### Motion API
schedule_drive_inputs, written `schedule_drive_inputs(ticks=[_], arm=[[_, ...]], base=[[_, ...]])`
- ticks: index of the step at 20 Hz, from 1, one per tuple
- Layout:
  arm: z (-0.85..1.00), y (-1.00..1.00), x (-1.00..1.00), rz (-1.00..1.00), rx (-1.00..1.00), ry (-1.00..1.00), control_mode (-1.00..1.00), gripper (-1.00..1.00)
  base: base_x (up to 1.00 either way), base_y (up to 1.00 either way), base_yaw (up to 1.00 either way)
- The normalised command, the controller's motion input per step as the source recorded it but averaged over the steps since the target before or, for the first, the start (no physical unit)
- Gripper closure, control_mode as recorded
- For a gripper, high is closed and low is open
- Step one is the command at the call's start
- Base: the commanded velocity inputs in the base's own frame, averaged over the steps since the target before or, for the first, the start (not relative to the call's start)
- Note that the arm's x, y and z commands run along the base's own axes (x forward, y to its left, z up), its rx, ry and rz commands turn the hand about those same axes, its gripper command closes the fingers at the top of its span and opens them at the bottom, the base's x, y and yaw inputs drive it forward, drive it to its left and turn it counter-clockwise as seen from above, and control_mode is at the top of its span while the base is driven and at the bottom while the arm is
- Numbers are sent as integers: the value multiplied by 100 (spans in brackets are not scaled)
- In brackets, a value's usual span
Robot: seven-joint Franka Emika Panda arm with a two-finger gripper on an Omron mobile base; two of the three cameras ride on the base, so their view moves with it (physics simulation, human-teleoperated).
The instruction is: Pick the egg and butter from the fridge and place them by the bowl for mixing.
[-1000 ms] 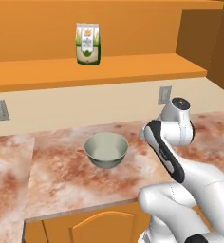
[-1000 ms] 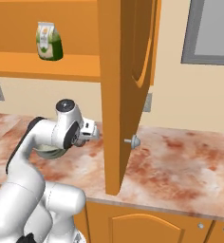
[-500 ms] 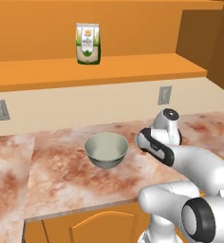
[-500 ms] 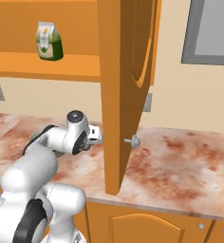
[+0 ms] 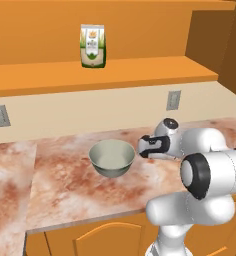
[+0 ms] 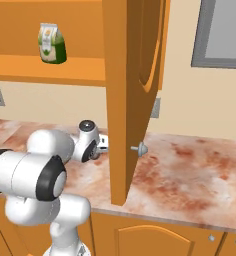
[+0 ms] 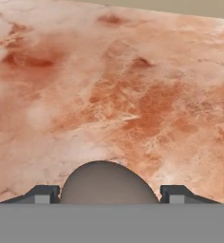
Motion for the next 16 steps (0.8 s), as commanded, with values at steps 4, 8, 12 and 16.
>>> schedule_drive_inputs(ticks=[4, 8, 12, 16], arm=[[-31, 0, 24, 4, 0, 5, -100, 100], [-24, 0, 16, 4, 0, 7, -100, 100], [-21, 0, 14, 3, 0, 6, -100, 100], [-7, 0, 10, 1, 0, 3, -100, -100]], base=[[0, 0, 0], [0, 0, 0], [0, 0, 0], [0, 0, 0]])
